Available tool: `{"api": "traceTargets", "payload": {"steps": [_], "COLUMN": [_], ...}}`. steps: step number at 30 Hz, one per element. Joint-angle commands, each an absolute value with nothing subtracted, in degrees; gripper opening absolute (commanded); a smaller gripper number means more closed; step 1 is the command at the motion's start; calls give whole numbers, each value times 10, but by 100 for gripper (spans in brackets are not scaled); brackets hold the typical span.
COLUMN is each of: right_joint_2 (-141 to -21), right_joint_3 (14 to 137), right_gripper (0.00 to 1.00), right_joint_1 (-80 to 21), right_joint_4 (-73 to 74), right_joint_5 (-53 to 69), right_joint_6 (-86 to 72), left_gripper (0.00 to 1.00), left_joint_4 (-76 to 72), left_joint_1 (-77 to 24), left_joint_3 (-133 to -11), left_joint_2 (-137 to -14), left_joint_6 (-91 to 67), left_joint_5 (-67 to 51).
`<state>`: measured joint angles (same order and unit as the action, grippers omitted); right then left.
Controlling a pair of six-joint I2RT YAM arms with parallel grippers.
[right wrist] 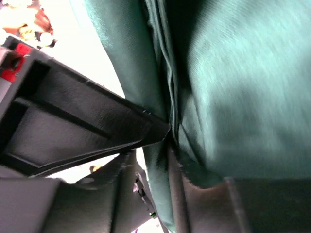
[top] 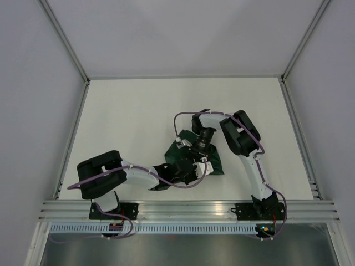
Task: Fold the napkin, place the utensils inside, and roll it up
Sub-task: Roll the napkin with the utensil
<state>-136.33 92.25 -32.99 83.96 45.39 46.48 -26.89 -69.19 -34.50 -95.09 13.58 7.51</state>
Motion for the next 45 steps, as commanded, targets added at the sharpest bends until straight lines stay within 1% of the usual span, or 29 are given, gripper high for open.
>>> {"api": "traceTargets", "payload": {"steps": [1, 3, 6, 10, 14, 16, 19, 20, 22, 23, 24, 27, 29, 33, 37, 39, 40, 45], "right_joint_2": [-1329, -1297, -1267, -1215, -1174, -1141, -1083, -1064, -995, -970, -920, -836, -790, -734, -677, -641, -633, -639], "right_joint_3": [921, 925, 934, 934, 906, 868, 798, 776, 696, 666, 612, 533, 503, 430, 363, 323, 315, 302], "right_gripper": [42, 47, 51, 52, 53, 53, 53, 53, 54, 57, 58, 63, 67, 68, 69, 71, 72, 72], "right_joint_1": [-317, -302, -276, -229, -165, -136, -109, -106, -103, -103, -104, -105, -115, -157, -248, -273, -292, -315], "right_joint_4": [672, 674, 674, 671, 644, 622, 557, 514, 462, 412, 390, 338, 316, 296, 255, 224, 215, 220], "right_joint_5": [403, 418, 451, 496, 544, 562, 554, 546, 520, 513, 508, 496, 488, 460, 398, 368, 362, 349], "right_joint_6": [480, 476, 470, 469, 489, 498, 503, 509, 516, 528, 534, 572, 584, 607, 600, 599, 599, 604], "left_gripper": [2, 2, 2, 2, 2, 2, 2, 2, 2, 2, 2, 2, 2, 2, 2, 2, 2, 2], "left_joint_4": [-202, -200, -200, -209, -227, -236, -253, -257, -268, -272, -275, -290, -300, -315, -324, -324, -327, -331], "left_joint_1": [-663, -648, -629, -617, -604, -595, -583, -579, -569, -566, -560, -548, -541, -521, -507, -504, -502, -490], "left_joint_3": [-342, -342, -340, -334, -324, -323, -323, -323, -324, -324, -326, -329, -332, -339, -347, -354, -359, -371], "left_joint_2": [-968, -966, -962, -955, -954, -961, -972, -977, -990, -994, -998, -1018, -1032, -1052, -1074, -1082, -1090, -1112], "left_joint_6": [58, 45, 30, 8, -35, -48, -80, -85, -101, -105, -109, -124, -134, -148, -162, -163, -166, -171], "left_joint_5": [-27, -46, -76, -97, -128, -148, -182, -191, -221, -232, -241, -276, -301, -355, -391, -402, -413, -439]}}
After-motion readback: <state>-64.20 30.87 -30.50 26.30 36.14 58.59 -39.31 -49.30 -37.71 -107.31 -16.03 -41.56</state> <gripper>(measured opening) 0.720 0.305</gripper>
